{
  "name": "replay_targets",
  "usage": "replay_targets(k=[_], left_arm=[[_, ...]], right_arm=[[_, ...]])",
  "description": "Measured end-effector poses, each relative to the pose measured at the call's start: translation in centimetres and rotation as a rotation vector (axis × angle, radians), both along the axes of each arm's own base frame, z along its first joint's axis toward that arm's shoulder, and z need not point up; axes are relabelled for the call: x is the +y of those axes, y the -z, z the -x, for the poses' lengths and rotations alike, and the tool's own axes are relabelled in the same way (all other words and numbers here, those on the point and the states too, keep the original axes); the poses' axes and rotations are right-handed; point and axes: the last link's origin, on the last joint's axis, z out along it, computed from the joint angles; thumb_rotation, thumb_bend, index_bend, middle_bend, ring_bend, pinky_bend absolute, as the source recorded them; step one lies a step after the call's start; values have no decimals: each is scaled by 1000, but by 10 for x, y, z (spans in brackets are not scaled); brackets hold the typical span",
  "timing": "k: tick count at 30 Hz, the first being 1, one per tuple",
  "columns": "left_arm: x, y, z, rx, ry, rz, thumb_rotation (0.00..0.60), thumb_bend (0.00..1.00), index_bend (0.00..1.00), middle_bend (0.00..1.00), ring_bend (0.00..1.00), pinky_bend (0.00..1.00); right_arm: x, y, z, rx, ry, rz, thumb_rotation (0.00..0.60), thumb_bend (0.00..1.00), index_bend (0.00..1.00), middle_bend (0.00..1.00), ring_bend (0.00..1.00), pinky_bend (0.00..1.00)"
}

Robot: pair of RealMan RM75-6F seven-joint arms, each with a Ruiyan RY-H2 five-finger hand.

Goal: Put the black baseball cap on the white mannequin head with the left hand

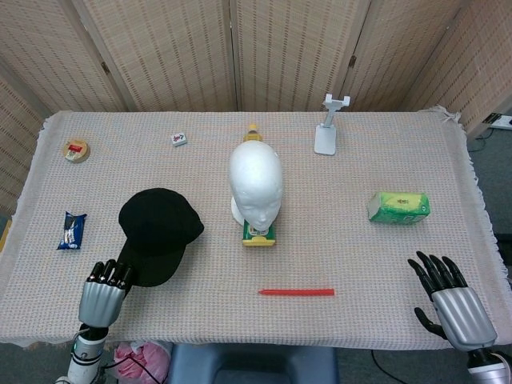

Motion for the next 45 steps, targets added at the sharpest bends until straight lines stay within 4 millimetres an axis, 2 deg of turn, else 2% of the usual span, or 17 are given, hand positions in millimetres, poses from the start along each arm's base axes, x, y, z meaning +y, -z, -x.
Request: replay_targets(k=[11,16,20,29,35,40,45], left_arm=[[6,-35,1,6,60,-110,600,462,707,748,589,695],[16,-53,3,20,64,-137,600,461,696,748,588,694],[26,-59,-6,27,90,-152,600,461,693,748,587,694],[56,-72,-42,63,172,-158,600,461,689,748,586,694],[78,-88,-73,91,210,-153,600,461,687,748,585,695],[103,-104,-100,135,221,-136,600,462,686,747,584,695],[128,-109,-120,182,208,-112,600,461,686,748,584,694]], right_arm=[[1,-2,-1,-7,-7,8,600,253,0,0,0,0],[2,-4,-1,-15,-13,22,600,253,0,0,0,0],[1,-5,0,-17,-6,29,600,253,0,0,0,0],[-5,-9,5,-20,27,40,600,253,0,0,0,0],[-9,-12,8,-26,44,61,600,253,0,0,0,0],[-13,-12,8,-28,44,78,600,253,0,0,0,0],[-17,-13,9,-27,45,99,600,254,0,0,0,0]])
